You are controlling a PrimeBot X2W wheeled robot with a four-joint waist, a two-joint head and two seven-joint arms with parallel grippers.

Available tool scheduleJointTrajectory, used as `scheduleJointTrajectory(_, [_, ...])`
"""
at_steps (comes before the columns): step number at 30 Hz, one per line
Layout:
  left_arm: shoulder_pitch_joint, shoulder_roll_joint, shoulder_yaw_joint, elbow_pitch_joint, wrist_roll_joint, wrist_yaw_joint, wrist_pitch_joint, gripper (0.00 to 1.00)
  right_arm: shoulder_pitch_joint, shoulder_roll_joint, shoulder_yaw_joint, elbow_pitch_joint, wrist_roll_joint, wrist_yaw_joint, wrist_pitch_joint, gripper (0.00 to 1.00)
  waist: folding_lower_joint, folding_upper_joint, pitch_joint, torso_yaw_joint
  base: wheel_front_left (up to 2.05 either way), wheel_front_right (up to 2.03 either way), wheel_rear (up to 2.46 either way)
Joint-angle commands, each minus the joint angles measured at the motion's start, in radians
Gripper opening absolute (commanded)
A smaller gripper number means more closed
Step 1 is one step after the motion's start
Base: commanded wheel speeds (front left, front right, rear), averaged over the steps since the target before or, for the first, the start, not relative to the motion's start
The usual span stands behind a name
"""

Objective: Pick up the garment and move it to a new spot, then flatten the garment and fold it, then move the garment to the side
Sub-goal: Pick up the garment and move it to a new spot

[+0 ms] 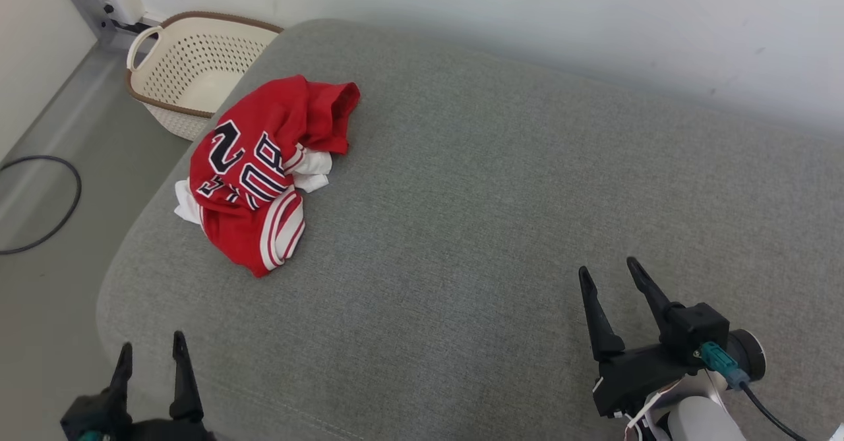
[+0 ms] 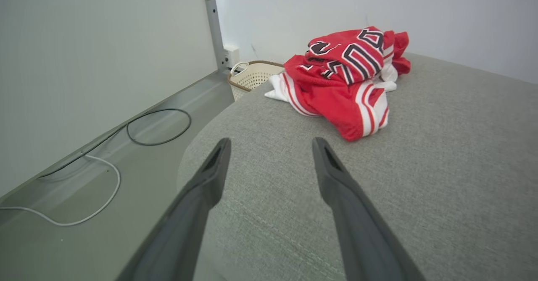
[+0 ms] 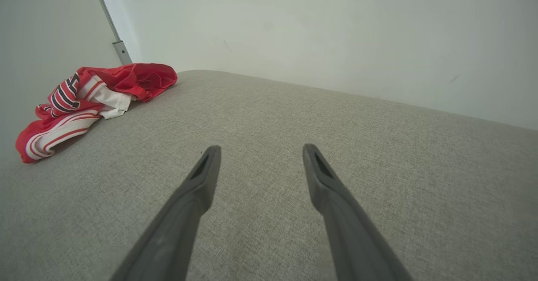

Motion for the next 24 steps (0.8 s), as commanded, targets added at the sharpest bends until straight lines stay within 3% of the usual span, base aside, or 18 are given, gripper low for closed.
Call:
scheduleJointTrajectory(1, [-0.038,0.000,0.006,0.013,-0.008,-0.015,-0.001,1.00,-0.014,-0.012,0.009,-0.006,-0.002,0.000,-0.001,1.00,-0.0001,-0.0001,0.046,-0.033,0.00,0.00,0.00])
scheduleJointTrajectory(13, [-0.301,0.043,0.072,0.138,0.011,-0.075,-0.001,1.00,-0.105,-0.067,0.075,-0.035,-0.006,0.000,-0.001,1.00,-0.0001,-0.0001,0.177,-0.131,0.00,0.00,0.00])
scheduleJointTrajectory(24, [-0.470,0.157,0.111,0.303,0.046,-0.105,-0.001,1.00,-0.209,-0.097,0.148,-0.068,0.005,0.000,-0.001,1.00,-0.0001,-0.0001,0.284,-0.235,0.00,0.00,0.00])
